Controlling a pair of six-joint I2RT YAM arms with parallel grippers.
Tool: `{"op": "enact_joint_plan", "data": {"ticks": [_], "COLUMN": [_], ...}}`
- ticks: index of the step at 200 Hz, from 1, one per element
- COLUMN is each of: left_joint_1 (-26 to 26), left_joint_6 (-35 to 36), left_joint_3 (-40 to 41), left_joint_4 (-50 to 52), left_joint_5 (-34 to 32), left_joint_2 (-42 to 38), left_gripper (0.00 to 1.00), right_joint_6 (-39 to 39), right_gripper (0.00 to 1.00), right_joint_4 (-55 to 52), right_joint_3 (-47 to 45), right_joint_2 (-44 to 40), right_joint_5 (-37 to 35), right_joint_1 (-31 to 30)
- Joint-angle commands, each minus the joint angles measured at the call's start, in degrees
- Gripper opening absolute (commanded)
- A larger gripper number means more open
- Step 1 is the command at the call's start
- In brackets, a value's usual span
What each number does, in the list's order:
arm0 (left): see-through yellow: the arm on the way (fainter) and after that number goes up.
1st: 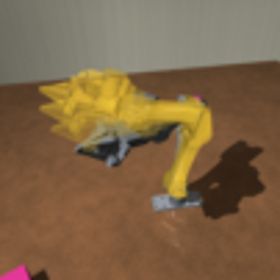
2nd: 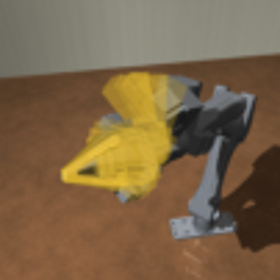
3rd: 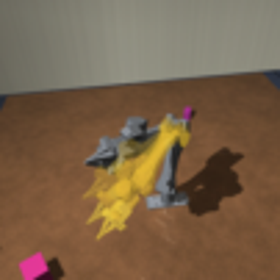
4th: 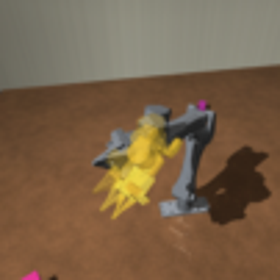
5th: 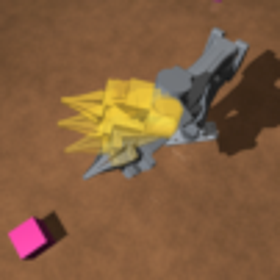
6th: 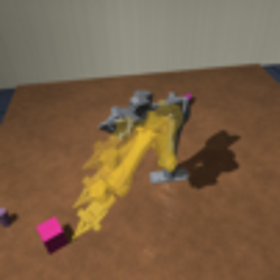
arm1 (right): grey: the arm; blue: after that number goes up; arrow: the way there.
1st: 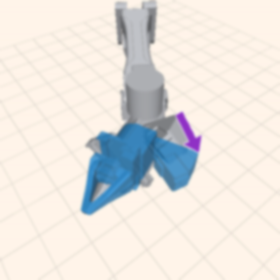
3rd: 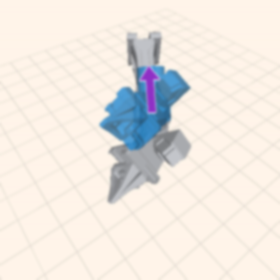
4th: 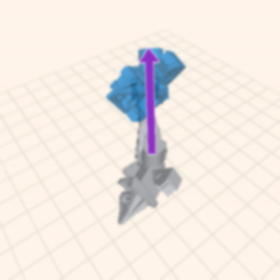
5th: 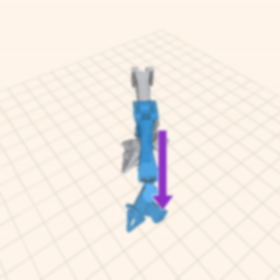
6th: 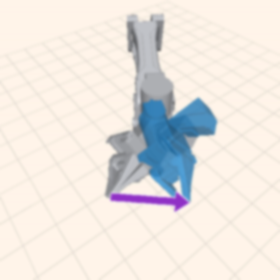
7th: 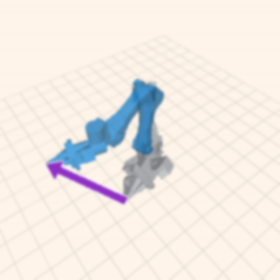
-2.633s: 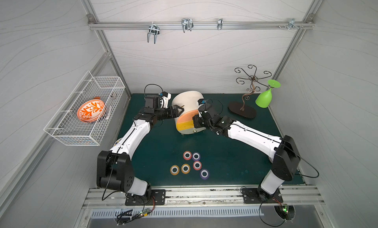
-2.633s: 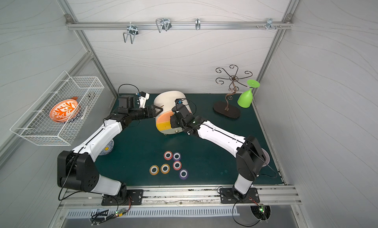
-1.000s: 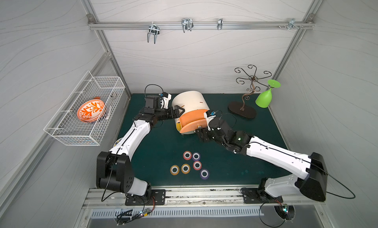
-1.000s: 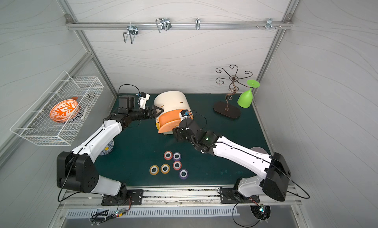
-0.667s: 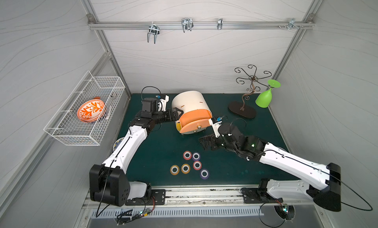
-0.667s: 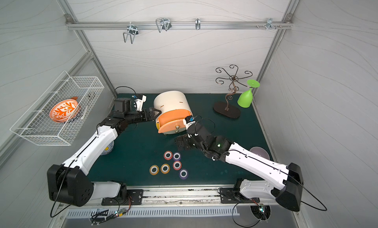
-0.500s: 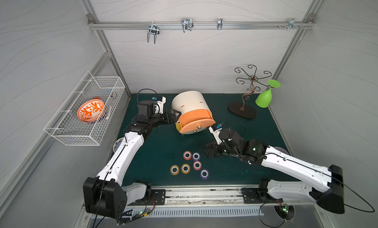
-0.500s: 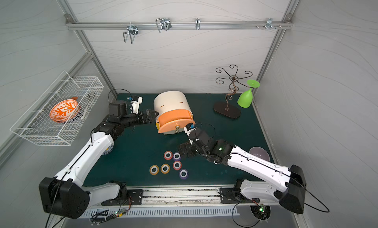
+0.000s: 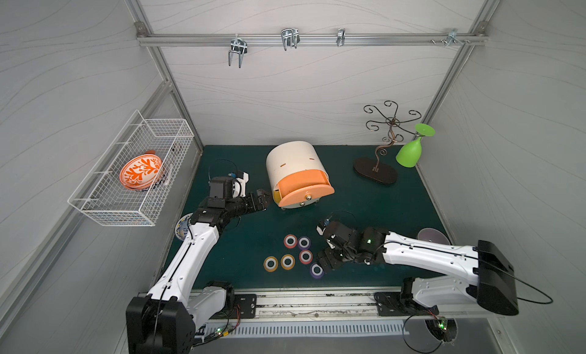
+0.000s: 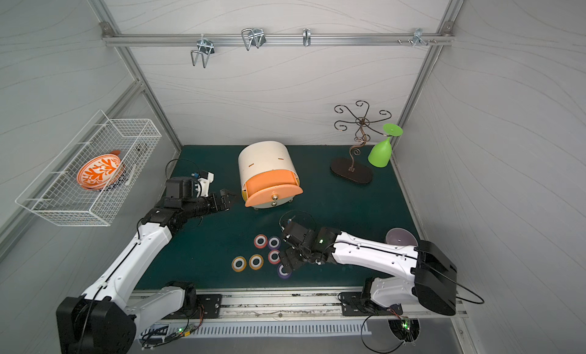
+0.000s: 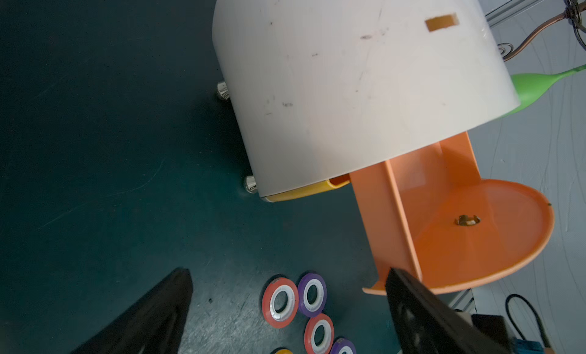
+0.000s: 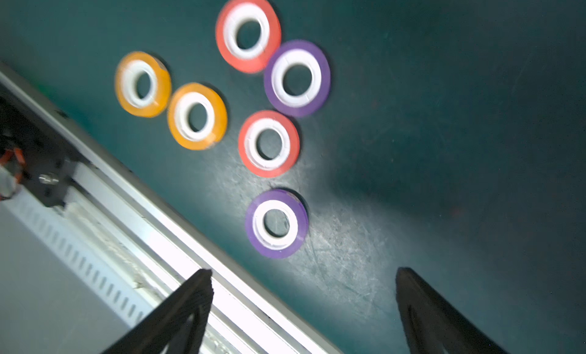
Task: Place the transparent tape into the drawer according to color
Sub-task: Pick up the tape from the center of the board.
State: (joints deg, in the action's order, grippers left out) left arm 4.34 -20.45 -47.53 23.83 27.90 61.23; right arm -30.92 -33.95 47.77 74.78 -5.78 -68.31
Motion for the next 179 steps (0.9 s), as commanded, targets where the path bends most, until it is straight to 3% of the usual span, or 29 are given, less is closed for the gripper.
{"op": "enact_joint_plan", "data": {"ticks": [1, 179], "left_joint_1": [-0.39, -1.35], "left_joint_6": [-0.6, -2.14], "left_joint_3": [0.08, 1.39], "left_joint_4": [-1.25, -1.86], "left_joint_5": [0.22, 3.78], "left_joint_2": [-1.64, -0.22], "left_gripper": [1.0, 1.0], "right_joint_6": [-2.06, -1.61], "right_gripper": [0.91, 0.59], "right_joint_4": [0.11, 1.0], "right_joint_3": [-1.05, 3.3], "right_joint_2": [2.06, 17.5], "right_joint_5": [-1.81, -2.17], "right_joint_1": [-1.25, -3.56]}}
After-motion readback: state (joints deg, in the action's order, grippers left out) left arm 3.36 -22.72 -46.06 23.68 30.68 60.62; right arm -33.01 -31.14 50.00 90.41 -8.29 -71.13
